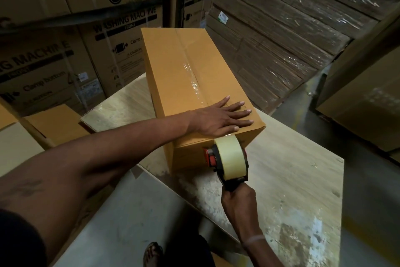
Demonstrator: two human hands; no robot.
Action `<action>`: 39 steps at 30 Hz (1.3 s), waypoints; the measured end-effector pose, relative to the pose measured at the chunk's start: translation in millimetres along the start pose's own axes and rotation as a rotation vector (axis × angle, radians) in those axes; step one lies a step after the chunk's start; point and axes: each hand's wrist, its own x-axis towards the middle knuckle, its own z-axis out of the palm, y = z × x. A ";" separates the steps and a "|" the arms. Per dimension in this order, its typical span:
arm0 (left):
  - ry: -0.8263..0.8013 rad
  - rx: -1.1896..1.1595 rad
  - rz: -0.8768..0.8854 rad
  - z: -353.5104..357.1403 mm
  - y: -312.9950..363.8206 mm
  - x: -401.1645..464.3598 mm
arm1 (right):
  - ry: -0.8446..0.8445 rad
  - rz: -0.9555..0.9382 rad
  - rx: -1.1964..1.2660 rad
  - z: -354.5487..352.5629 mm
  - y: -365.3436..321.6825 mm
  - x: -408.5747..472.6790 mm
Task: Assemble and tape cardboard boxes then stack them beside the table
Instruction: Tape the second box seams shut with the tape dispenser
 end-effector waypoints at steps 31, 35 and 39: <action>-0.186 0.242 -0.350 -2.7 60.9 -14.6 | 0.184 0.195 0.859 -93.6 -35.0 51.6; -0.090 0.309 -0.364 3.0 62.7 -20.1 | 0.146 0.217 0.941 -101.2 -51.4 80.9; -0.075 0.370 -0.322 5.5 60.3 -23.5 | 0.140 0.208 0.999 -109.2 -71.3 108.3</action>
